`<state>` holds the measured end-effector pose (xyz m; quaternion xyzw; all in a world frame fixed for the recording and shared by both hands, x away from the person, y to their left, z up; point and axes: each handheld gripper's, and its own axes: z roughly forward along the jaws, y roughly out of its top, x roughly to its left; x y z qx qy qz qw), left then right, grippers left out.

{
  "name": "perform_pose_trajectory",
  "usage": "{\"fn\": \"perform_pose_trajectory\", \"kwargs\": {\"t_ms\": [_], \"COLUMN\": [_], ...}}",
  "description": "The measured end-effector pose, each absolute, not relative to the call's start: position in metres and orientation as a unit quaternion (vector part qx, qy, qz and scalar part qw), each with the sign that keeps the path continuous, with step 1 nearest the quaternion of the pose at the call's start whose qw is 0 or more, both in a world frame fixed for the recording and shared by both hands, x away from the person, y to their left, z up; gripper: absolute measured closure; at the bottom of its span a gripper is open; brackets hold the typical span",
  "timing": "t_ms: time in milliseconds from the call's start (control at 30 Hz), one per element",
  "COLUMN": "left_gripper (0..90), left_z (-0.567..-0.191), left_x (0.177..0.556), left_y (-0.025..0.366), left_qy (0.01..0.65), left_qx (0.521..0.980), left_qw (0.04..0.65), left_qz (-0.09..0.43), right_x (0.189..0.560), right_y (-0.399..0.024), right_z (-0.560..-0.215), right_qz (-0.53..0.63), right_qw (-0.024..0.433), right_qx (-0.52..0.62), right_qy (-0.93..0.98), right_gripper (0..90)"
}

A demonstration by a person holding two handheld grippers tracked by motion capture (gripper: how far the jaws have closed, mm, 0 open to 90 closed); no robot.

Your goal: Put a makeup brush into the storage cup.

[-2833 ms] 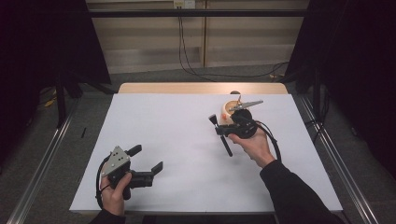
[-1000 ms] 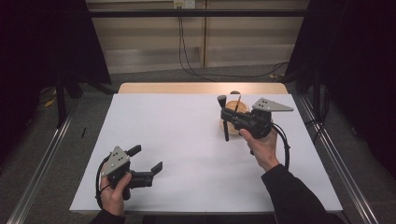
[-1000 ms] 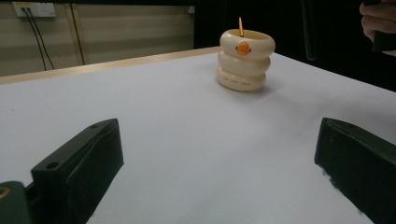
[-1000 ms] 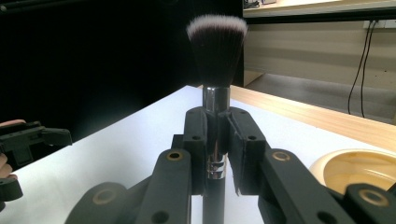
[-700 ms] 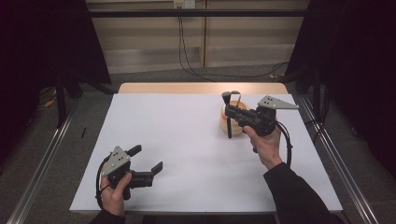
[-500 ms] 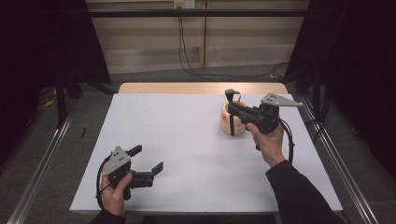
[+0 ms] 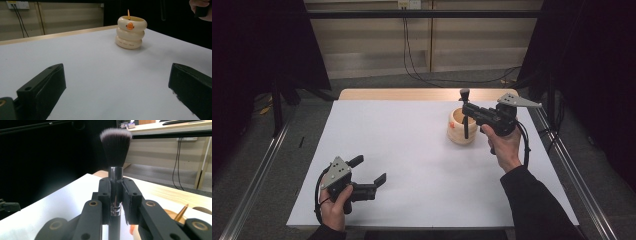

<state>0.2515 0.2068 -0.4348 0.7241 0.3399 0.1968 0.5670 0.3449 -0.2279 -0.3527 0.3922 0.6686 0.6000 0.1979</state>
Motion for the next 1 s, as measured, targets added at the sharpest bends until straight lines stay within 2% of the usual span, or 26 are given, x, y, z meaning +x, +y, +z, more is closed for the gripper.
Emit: {"fn": "perform_pose_trajectory", "kwargs": {"t_ms": [567,1000], "left_gripper": [1.0,1.0], "left_z": [-0.435,-0.435], "left_x": [0.252,0.252], "left_y": [0.207,0.207], "left_qy": [0.34,0.339], "left_qx": [0.724,0.724], "left_qw": [0.567,0.568], "left_qz": [0.197,0.197], "right_x": [0.369,0.388], "right_y": [-0.233,-0.23], "right_z": [-0.345,-0.34], "right_qz": [0.576,0.568], "right_qw": [0.236,0.245], "right_qx": [0.42,0.42], "right_qy": [0.661,0.664], "right_gripper": [78.6,78.6]}}
